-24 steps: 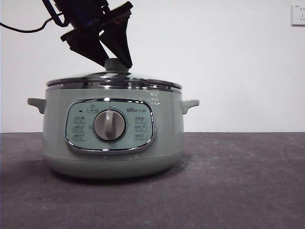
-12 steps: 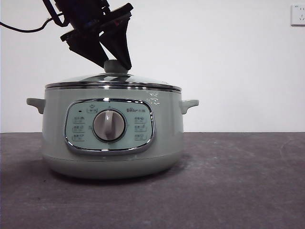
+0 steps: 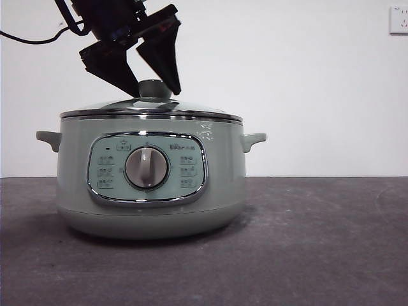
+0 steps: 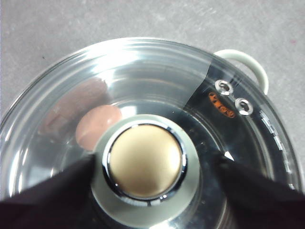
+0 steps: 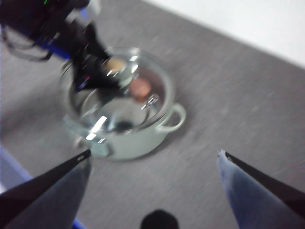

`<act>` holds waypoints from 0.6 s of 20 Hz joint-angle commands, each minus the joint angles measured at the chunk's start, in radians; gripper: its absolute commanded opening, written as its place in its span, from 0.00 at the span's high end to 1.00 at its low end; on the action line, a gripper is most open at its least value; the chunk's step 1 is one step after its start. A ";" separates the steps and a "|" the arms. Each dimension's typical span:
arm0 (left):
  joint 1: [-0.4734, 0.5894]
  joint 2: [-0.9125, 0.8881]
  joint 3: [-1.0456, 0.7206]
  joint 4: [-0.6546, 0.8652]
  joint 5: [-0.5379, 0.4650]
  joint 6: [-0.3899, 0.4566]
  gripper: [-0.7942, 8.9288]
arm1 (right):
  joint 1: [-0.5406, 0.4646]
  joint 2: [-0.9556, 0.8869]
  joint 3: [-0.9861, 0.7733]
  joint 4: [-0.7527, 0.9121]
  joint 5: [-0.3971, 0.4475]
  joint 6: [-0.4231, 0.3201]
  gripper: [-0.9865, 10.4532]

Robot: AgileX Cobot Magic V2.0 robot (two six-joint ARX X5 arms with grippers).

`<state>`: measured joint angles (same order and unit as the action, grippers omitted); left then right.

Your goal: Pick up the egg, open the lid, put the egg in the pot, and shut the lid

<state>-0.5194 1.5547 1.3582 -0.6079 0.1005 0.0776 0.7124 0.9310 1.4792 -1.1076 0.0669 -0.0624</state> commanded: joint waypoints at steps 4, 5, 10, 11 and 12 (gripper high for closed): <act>-0.003 -0.076 -0.005 -0.019 0.007 -0.006 0.43 | 0.002 0.022 0.003 -0.054 -0.098 0.028 0.53; -0.003 -0.104 0.005 -0.059 0.009 -0.006 0.43 | 0.002 0.028 0.003 -0.067 -0.132 0.029 0.53; -0.003 -0.257 0.099 -0.358 0.068 -0.006 0.43 | 0.002 0.058 0.003 -0.123 -0.228 0.028 0.53; -0.003 -0.294 0.119 -0.422 0.108 -0.007 0.44 | 0.002 0.065 0.003 -0.138 -0.226 0.028 0.53; -0.003 -0.320 0.137 -0.472 0.139 -0.007 0.44 | 0.002 0.071 0.003 -0.151 -0.227 0.029 0.53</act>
<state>-0.5194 1.2316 1.4979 -1.0763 0.2321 0.0772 0.7124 0.9989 1.4792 -1.2621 -0.1574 -0.0433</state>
